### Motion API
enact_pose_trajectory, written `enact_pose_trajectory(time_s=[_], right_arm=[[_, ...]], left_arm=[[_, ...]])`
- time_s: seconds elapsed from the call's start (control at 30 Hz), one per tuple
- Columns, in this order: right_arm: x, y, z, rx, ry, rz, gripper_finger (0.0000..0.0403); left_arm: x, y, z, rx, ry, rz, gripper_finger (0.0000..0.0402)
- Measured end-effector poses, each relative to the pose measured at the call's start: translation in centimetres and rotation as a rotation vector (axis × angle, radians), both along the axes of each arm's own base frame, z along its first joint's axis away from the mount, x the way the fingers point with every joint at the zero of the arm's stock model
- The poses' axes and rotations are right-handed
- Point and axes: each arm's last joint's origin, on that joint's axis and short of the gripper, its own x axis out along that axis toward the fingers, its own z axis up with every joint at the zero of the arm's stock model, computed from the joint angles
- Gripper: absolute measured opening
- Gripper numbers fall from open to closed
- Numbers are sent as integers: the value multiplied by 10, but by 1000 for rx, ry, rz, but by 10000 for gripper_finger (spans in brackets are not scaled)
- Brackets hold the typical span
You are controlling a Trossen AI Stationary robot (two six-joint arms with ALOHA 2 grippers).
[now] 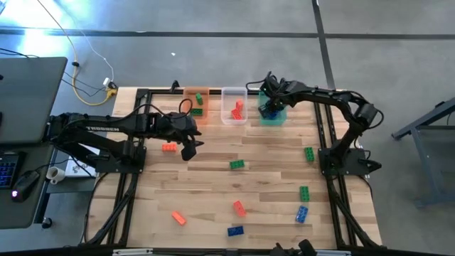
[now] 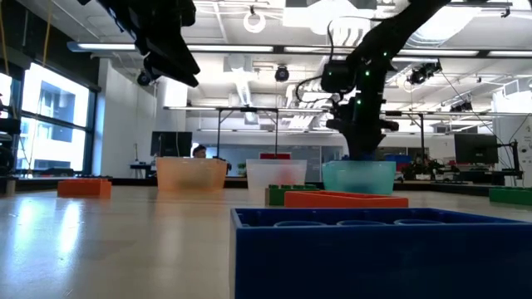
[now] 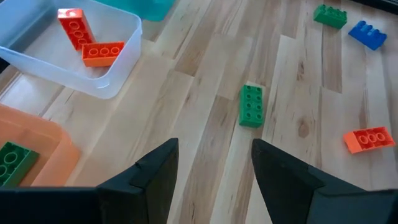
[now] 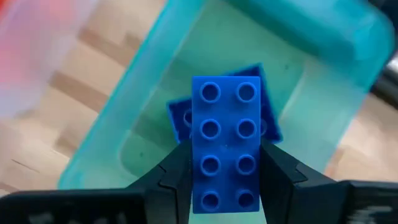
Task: Sort & place blocks by color
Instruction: Put the blue game piece into the green bin
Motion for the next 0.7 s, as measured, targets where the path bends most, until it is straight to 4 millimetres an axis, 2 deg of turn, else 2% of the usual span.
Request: enact_pose_trajectory(time_s=[0.2,0.4,0.6,0.7], right_arm=[[4,-3,-20,31,62,7,113],[5,-5,-24,15,86,18,116],[6,-6,-24,5,81,19,194],[6,-6,-23,1,83,28,215]], left_arm=[[-1,-5,-2,-6,27,-20,193],[-2,-6,-4,-11,52,-23,193],[-2,-6,-4,-9,53,-23,193],[-3,-6,-4,-10,61,-23,193]])
